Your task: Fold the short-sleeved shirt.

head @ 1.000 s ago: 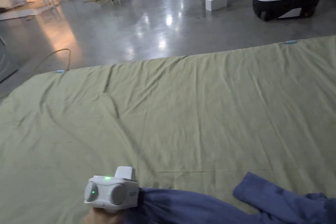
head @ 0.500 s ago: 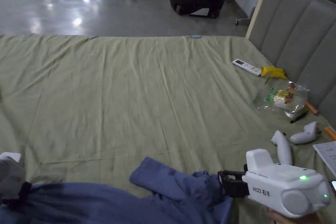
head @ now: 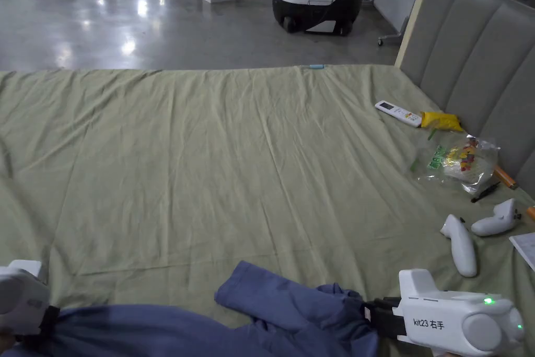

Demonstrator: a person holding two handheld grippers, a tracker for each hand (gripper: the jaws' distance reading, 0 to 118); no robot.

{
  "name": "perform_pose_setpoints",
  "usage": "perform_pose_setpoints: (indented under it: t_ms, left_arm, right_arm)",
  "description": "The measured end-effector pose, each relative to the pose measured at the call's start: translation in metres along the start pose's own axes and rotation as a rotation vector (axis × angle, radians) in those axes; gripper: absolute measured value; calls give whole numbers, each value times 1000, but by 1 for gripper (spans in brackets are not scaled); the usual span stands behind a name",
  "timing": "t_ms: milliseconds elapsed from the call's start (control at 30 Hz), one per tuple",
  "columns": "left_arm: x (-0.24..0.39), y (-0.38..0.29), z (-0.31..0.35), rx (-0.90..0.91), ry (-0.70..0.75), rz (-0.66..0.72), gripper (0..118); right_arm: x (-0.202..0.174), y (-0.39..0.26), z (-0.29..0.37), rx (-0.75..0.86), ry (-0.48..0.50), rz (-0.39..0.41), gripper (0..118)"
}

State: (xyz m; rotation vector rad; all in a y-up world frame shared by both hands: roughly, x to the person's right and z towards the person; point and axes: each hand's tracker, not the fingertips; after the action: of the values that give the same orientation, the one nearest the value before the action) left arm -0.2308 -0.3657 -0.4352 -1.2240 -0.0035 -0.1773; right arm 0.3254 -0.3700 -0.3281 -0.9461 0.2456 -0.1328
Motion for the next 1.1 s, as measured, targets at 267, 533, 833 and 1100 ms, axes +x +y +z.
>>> perform_pose_setpoints:
  t_ms: [267, 533, 833, 1100]
  left_arm:
    - [-25, -38, 73, 320, -149, 149, 3]
    - [-84, -69, 256, 760, -234, 220, 3]
    - [-115, -71, 397, 1083, -151, 232, 3]
    - [-133, -65, 455, 1171, -50, 258, 3]
  right_arm:
    - [-18, 16, 55, 216, 77, -58, 6]
    - [-56, 66, 146, 466, 38, 45, 6]
    - [-105, 133, 238, 770, 31, 48, 5]
    - [-133, 202, 303, 917, -54, 85, 4]
